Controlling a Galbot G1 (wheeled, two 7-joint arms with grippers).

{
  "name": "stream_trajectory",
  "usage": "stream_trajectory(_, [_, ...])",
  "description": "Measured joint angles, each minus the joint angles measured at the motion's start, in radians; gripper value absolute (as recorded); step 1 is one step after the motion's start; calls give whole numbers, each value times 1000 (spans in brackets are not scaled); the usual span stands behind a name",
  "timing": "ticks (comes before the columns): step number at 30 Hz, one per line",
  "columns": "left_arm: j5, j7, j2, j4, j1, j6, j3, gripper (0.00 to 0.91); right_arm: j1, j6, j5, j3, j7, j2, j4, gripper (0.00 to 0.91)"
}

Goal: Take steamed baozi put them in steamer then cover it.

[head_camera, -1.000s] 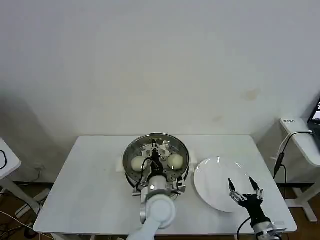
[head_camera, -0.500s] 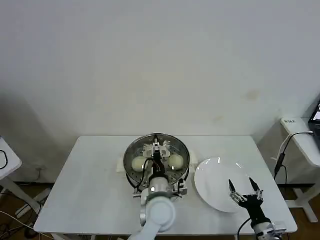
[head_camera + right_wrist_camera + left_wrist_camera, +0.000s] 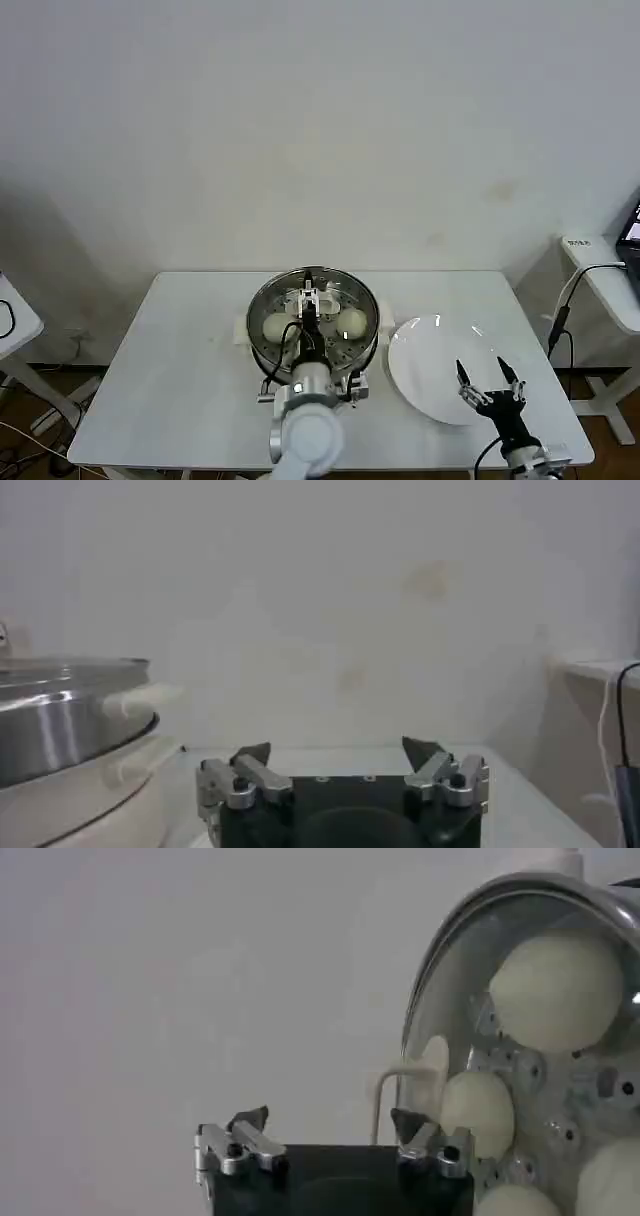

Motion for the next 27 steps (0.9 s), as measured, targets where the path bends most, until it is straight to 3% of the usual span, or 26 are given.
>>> stream_trajectory(18, [-74, 11, 53, -107, 78, -26, -29, 907, -10, 5, -5, -3, 0, -7, -9, 907])
stream_trajectory(27, [-234, 18, 93, -253, 130, -27, -113, 907, -22, -12, 14, -22, 8, -24, 6, 907])
